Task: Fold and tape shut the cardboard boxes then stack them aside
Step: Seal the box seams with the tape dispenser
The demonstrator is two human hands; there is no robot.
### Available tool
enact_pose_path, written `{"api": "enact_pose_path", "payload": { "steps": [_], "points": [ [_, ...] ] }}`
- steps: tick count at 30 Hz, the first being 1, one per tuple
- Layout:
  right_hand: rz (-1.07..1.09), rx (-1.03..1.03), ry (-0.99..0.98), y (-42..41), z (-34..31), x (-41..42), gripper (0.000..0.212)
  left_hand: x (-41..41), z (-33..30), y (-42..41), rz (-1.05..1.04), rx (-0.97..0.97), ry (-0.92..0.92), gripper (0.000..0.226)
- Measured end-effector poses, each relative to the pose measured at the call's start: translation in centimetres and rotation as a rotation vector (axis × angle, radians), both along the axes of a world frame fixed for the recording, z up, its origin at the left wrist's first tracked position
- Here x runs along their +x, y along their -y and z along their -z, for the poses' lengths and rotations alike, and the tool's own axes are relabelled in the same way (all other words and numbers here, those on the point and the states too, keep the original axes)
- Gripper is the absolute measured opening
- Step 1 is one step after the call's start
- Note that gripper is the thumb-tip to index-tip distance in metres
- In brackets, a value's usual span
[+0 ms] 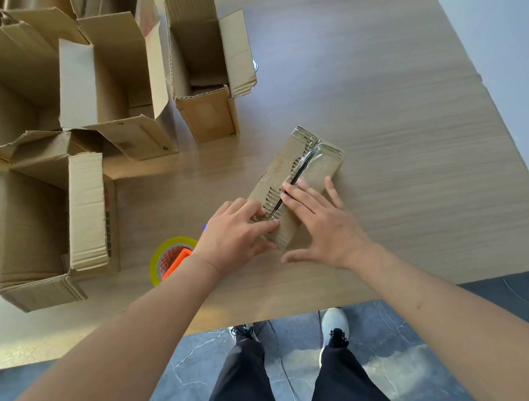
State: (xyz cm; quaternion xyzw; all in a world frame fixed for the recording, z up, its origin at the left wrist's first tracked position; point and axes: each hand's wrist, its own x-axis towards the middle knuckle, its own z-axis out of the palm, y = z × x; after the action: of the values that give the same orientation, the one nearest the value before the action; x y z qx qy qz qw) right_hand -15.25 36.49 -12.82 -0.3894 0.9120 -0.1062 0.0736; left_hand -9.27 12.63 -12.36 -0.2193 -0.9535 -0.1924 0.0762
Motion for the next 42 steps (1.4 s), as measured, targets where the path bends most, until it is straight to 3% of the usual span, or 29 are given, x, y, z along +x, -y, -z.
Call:
{"api": "enact_pose_path", "payload": {
  "steps": [6, 10, 14, 23, 31, 37, 42],
  "points": [
    [0.052, -0.077, 0.023, -0.1, 0.5, 0.3, 0.112, -0.5, 0.2, -0.3, 0.093, 0.041, 0.045, 0.04],
    [-0.038, -0.063, 0.224, -0.7, -0.3, -1.8, 0.117, -0.6, 0.0, 1.2, 0.063, -0.001, 0.042, 0.044],
    [-0.129, -0.002, 0.292, -0.5, -0.7, -3.0, 0.115, 0.2, 1.2, 1.0, 0.06, 0.004, 0.03, 0.04],
    [-0.073, 0.013, 0.264, 0.6, -1.8, -1.5, 0.121, 1.5, 0.7, -1.0, -0.044, 0.006, -0.001, 0.047],
    [-0.079, -0.02, 0.235, 0.3, -1.2, -0.1, 0.109, 2.5, 0.3, -0.5, 0.019, -0.061, 0.082, 0.055],
    [-0.009, -0.04, 0.192, 0.6, -0.1, 1.0, 0.103, 3.0, 0.6, -1.0, -0.014, -0.009, 0.103, 0.059],
    [0.094, -0.026, 0.256, 1.7, -1.5, 1.3, 0.12, 2.4, -1.2, -0.3, -0.013, -0.083, 0.205, 0.079]
  ]
}}
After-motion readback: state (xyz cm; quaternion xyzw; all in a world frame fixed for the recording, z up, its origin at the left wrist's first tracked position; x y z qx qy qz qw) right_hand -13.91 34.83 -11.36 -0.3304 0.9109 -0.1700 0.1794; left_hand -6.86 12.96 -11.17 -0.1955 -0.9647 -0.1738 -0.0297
